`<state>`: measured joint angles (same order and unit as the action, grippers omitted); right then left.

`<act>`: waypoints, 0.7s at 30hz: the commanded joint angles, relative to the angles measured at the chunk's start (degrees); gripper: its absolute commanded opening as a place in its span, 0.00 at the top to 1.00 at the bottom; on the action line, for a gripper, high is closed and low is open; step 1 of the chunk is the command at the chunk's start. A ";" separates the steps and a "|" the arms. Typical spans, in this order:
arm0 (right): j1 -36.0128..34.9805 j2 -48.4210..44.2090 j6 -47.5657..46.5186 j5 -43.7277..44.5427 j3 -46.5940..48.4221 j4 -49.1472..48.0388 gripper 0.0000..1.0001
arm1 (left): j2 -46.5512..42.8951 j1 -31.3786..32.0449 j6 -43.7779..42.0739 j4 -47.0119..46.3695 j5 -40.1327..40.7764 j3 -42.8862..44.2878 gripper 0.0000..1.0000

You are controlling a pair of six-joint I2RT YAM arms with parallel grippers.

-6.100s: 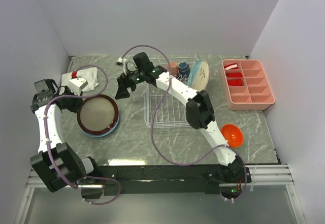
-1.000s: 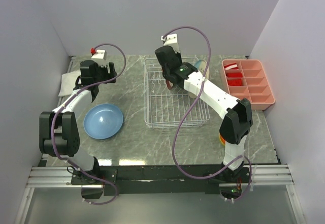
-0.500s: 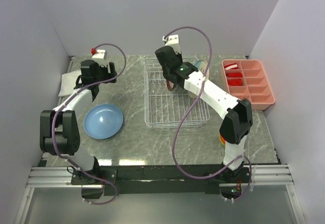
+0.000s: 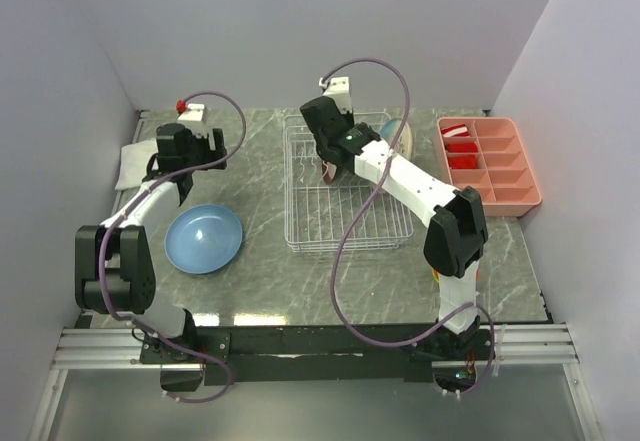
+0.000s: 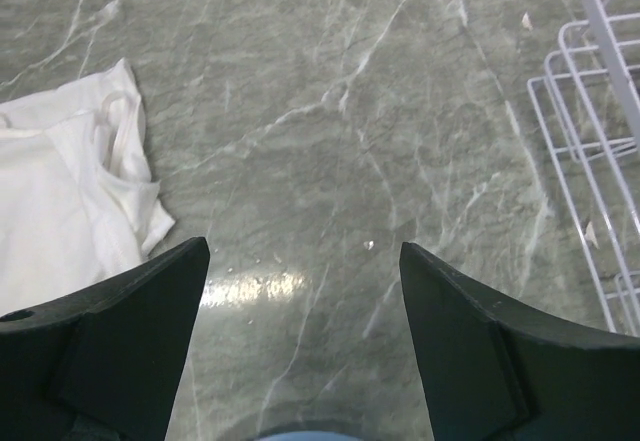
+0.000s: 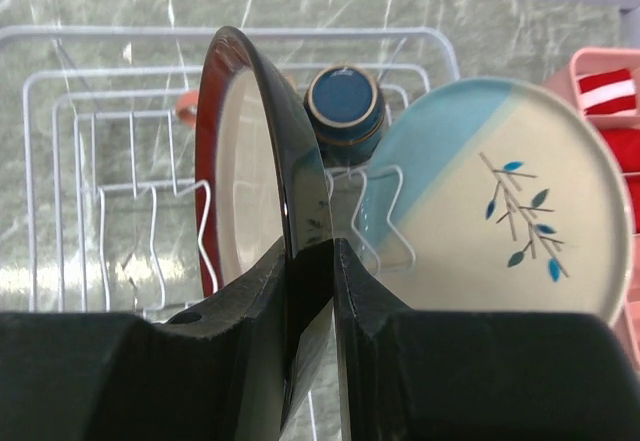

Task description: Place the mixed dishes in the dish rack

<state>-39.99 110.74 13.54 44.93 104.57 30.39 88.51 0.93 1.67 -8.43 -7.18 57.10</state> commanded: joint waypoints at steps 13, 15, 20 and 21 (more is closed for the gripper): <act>0.00 -0.61 0.35 -2.38 -2.62 -2.62 0.75 | -2.65 -7.52 -10.10 20.43 -9.16 2.12 0.11; 0.26 -1.31 -0.70 -4.74 -3.06 -2.88 0.52 | -2.46 -8.49 -12.29 22.39 -10.40 2.23 0.11; 0.17 -5.43 -2.29 -8.09 -3.85 -2.80 0.18 | -5.27 -9.27 -16.51 23.89 -8.56 -1.55 0.12; 0.17 -6.05 -2.46 -8.54 -3.50 -2.10 0.16 | -5.97 -9.54 -16.87 23.55 -8.12 -2.95 0.12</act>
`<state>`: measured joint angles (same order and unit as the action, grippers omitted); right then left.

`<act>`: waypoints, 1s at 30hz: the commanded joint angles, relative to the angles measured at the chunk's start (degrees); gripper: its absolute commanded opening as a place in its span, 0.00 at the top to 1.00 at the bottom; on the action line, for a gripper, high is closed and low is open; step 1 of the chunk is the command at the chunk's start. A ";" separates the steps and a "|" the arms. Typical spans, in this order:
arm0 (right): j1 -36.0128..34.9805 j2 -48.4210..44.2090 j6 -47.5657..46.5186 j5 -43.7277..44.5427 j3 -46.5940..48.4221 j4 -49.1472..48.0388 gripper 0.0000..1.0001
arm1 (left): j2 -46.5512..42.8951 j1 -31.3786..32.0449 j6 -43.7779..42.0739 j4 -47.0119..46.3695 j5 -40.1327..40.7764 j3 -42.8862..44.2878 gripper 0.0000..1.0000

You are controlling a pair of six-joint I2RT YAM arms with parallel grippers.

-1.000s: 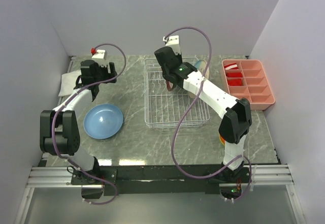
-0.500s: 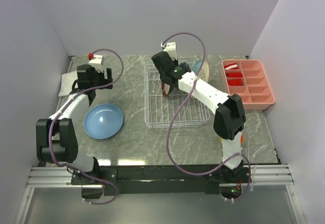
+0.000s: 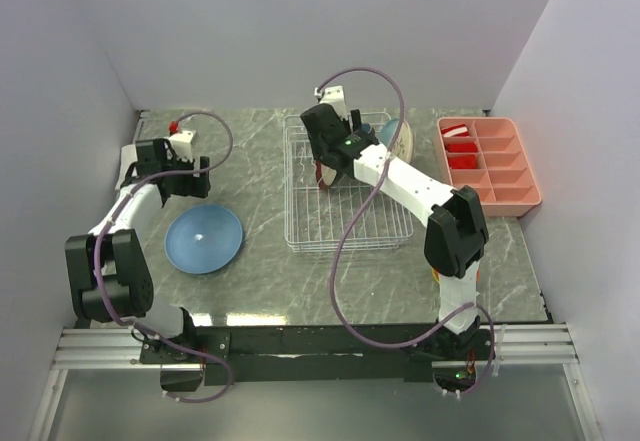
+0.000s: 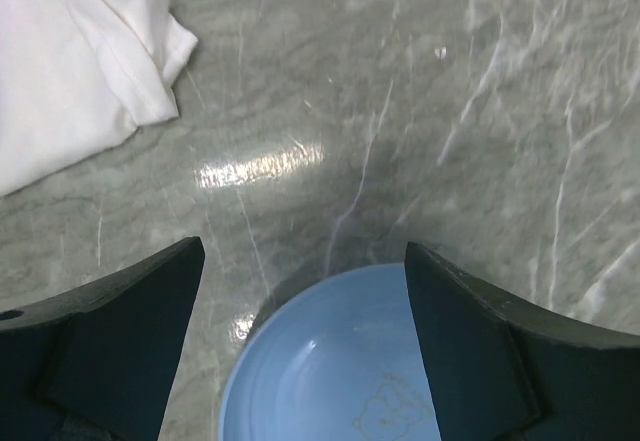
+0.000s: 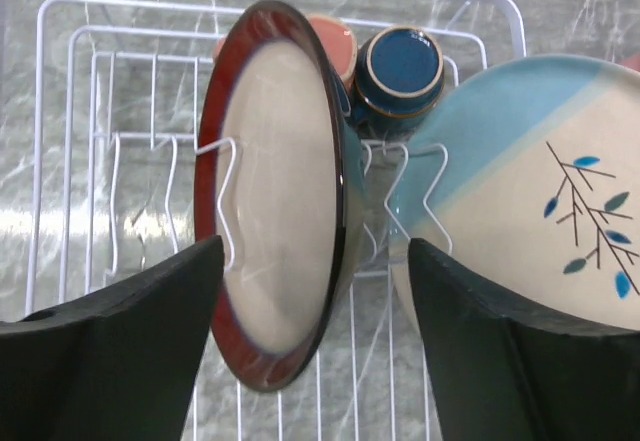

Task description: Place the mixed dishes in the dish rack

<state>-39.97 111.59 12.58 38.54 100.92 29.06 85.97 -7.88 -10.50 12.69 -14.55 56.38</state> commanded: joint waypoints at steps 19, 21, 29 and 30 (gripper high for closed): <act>3.92 -16.49 -8.63 -32.73 -3.02 -2.08 0.04 | -2.75 -15.66 -19.37 16.58 -8.39 -3.29 0.19; 4.80 -16.76 -7.92 -37.54 -3.19 -1.55 0.00 | -1.43 -16.72 -19.73 16.93 -8.48 -2.77 0.21; 6.57 -17.28 -9.06 -44.70 -4.42 -1.55 0.04 | 6.39 -19.02 -23.86 20.19 -13.49 -1.54 0.34; 6.57 -17.28 -9.59 -44.78 -4.25 -1.81 0.07 | 7.01 -19.02 -24.12 20.18 -13.84 -1.36 0.36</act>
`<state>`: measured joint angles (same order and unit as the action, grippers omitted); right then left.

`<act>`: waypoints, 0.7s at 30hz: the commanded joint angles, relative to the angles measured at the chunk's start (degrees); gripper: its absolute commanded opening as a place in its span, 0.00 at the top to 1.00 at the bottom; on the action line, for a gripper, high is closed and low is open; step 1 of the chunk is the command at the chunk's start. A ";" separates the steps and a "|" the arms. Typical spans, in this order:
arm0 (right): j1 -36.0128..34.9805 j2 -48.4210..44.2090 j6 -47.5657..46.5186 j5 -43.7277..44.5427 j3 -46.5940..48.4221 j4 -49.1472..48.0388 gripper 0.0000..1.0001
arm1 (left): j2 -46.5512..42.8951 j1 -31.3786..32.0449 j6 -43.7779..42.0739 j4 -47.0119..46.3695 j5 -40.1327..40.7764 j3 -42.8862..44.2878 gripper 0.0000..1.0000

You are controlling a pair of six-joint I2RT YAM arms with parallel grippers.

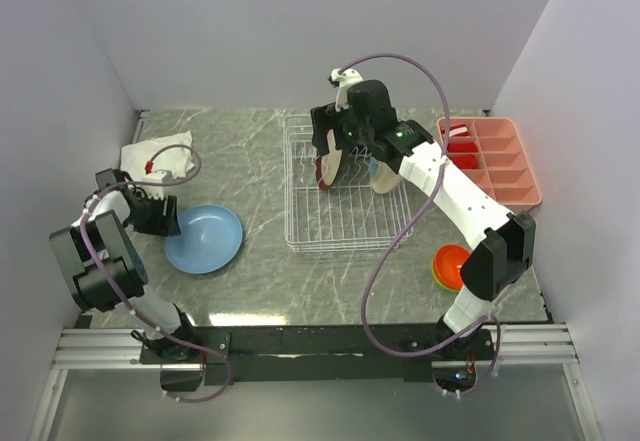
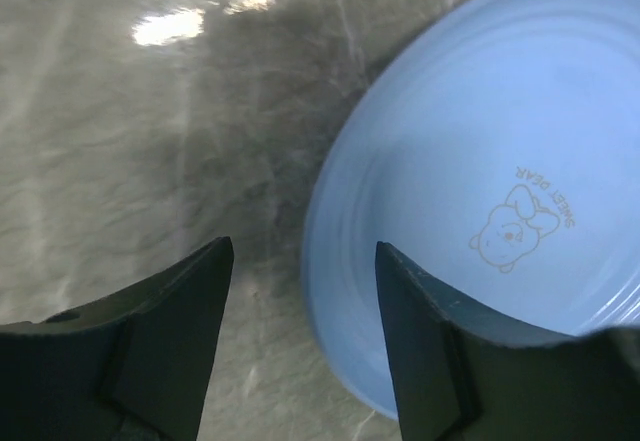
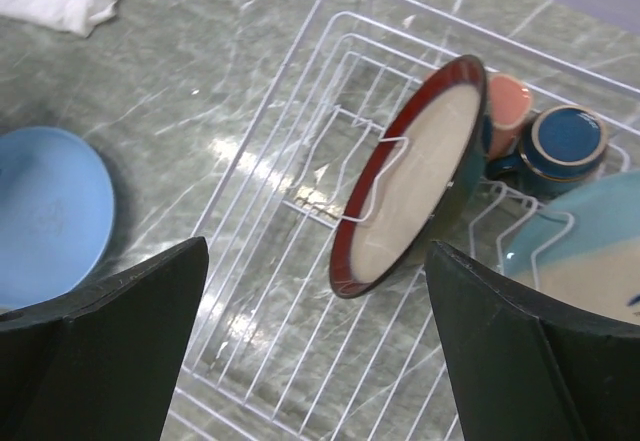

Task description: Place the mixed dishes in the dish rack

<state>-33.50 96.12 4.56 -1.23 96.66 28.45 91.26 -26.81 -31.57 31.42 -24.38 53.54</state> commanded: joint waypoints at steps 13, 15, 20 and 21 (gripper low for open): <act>1.59 -0.84 -3.50 -14.66 2.12 -0.59 0.16 | 8.58 -0.09 -3.93 7.86 -12.95 11.56 0.98; 1.77 0.82 -4.03 -20.01 4.31 0.29 0.13 | 7.62 0.61 -3.33 8.22 -15.16 14.12 0.99; 2.20 7.84 -5.09 -27.15 10.99 1.52 0.09 | 8.40 4.30 -2.80 10.15 -22.44 25.46 0.99; 2.29 8.82 -4.65 -28.81 12.13 1.61 0.09 | 8.58 5.26 -2.44 10.24 -23.68 26.95 0.99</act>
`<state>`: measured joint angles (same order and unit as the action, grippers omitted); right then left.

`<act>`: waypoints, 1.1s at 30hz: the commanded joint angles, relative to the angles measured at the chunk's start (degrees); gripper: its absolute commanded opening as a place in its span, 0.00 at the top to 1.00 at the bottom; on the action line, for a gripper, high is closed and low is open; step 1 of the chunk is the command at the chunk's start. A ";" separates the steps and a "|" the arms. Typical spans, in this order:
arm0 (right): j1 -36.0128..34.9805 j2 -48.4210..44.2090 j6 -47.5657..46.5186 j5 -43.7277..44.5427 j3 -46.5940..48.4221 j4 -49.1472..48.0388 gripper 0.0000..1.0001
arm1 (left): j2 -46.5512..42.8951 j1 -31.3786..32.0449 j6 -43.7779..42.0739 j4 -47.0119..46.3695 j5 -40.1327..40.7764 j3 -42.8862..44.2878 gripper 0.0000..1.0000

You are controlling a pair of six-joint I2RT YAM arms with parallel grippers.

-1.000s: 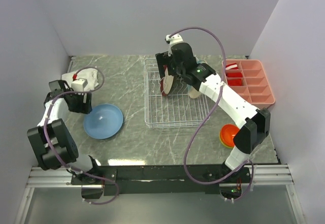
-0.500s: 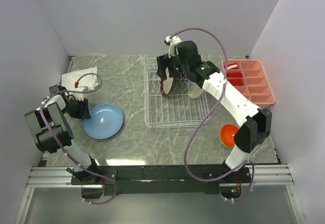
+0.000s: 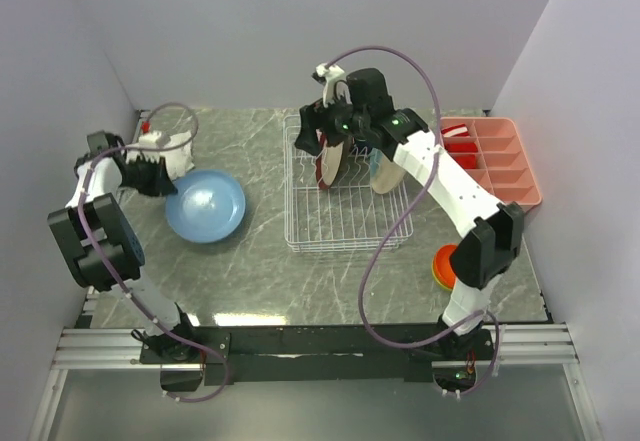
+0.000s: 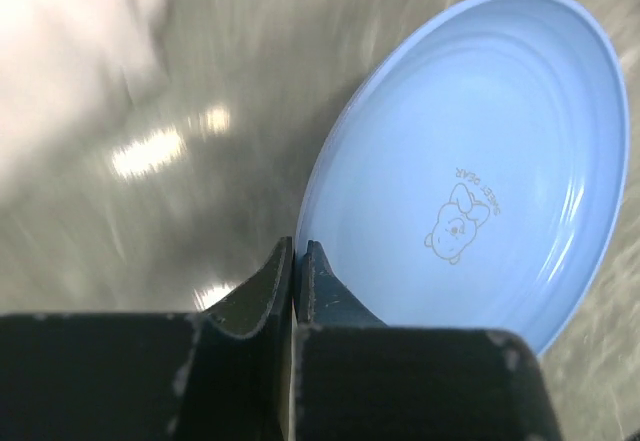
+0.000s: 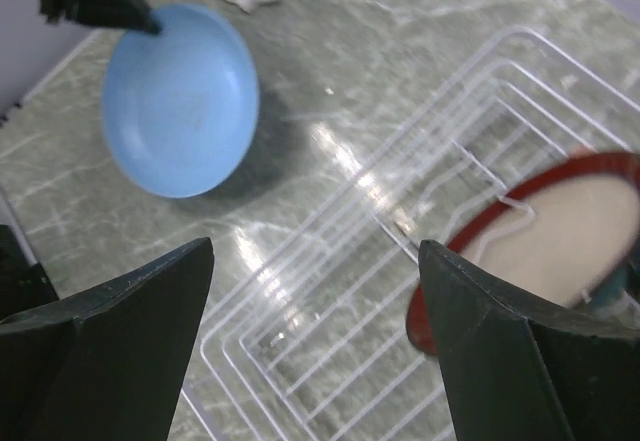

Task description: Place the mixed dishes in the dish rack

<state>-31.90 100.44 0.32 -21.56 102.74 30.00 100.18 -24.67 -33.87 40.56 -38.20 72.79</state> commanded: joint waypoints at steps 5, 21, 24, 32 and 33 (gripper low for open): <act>0.52 10.28 3.28 -12.53 11.34 -0.29 0.09 | -0.43 4.54 1.26 1.89 -18.22 14.82 0.99; 0.00 16.54 8.65 -19.56 14.15 -3.10 0.12 | -2.19 12.26 8.81 -1.17 -23.24 16.68 0.99; -0.18 16.89 8.47 -21.06 14.51 -3.19 0.12 | -1.66 13.76 10.39 -2.84 -23.33 17.12 0.99; -0.44 16.98 8.64 -20.19 13.19 -2.58 0.20 | -1.04 15.35 14.53 -6.54 -24.47 18.52 0.99; -0.44 17.07 8.73 -20.19 13.10 -2.84 0.22 | -1.04 15.61 15.05 -7.06 -24.73 18.44 0.99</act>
<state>-32.01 117.58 8.34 -41.08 114.45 28.75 100.25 -9.50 -22.28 37.01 -59.11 88.44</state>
